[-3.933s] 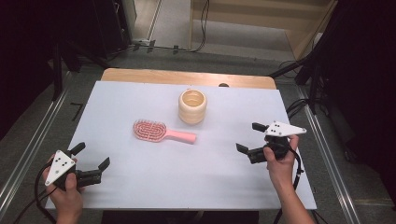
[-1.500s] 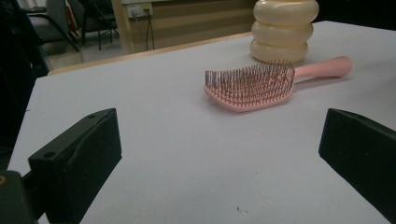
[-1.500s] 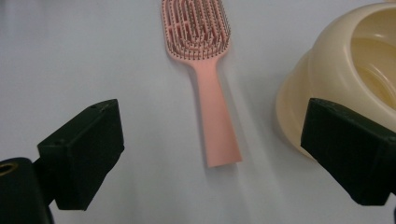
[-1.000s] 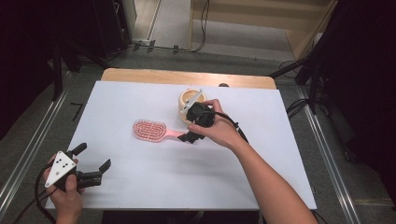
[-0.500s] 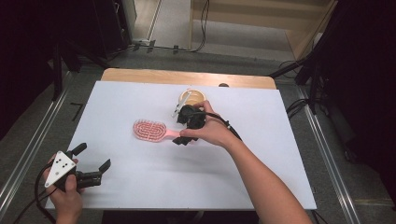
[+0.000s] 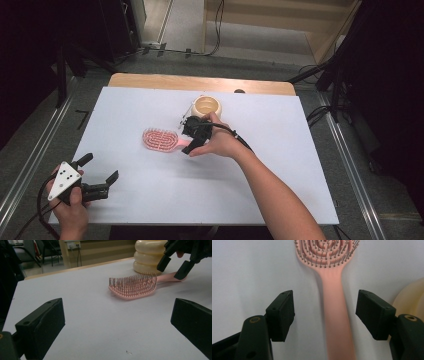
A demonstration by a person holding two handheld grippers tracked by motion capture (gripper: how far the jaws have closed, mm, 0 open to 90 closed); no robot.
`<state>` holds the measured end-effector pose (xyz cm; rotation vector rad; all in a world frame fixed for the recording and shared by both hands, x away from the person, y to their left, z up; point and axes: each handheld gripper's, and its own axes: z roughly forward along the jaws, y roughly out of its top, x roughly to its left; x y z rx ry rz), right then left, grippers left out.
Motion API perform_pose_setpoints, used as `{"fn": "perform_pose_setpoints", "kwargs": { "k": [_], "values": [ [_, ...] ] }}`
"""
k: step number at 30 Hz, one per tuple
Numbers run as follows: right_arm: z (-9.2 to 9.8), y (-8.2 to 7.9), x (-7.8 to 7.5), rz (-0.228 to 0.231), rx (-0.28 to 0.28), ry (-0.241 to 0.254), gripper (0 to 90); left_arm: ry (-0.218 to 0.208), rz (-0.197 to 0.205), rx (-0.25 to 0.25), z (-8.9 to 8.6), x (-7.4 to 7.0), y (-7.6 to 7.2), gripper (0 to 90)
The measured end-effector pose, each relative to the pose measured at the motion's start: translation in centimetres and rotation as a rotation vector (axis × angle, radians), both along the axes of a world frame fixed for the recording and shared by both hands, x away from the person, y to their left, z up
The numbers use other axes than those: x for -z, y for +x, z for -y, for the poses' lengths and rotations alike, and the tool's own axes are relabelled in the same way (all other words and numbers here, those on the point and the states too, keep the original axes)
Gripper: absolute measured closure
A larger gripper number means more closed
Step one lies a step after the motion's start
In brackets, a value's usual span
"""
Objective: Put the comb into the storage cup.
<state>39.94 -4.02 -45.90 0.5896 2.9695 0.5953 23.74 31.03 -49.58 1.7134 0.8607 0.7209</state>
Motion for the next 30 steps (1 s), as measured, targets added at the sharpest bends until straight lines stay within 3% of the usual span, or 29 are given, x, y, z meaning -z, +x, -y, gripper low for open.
{"fn": "perform_pose_setpoints", "kwargs": {
  "k": [4,13,22,30],
  "values": [
    [-0.3,0.5,0.4,-0.010,0.007,-0.001,38.4,0.000,-0.001,0.000,0.0,0.0,0.0,0.0],
    [-1.5,1.1,0.9,-0.024,0.025,-0.032,46.9,-0.001,0.001,0.004,0.0,0.0,0.0,0.0],
    [-2.3,1.6,1.7,-0.056,0.038,-0.032,50.4,0.001,-0.002,0.007,0.0,0.0,0.0,0.0],
    [-2.5,2.0,1.9,-0.053,0.045,-0.026,53.8,0.002,-0.005,0.007,0.0,0.0,0.1,0.0]
  ]
}}
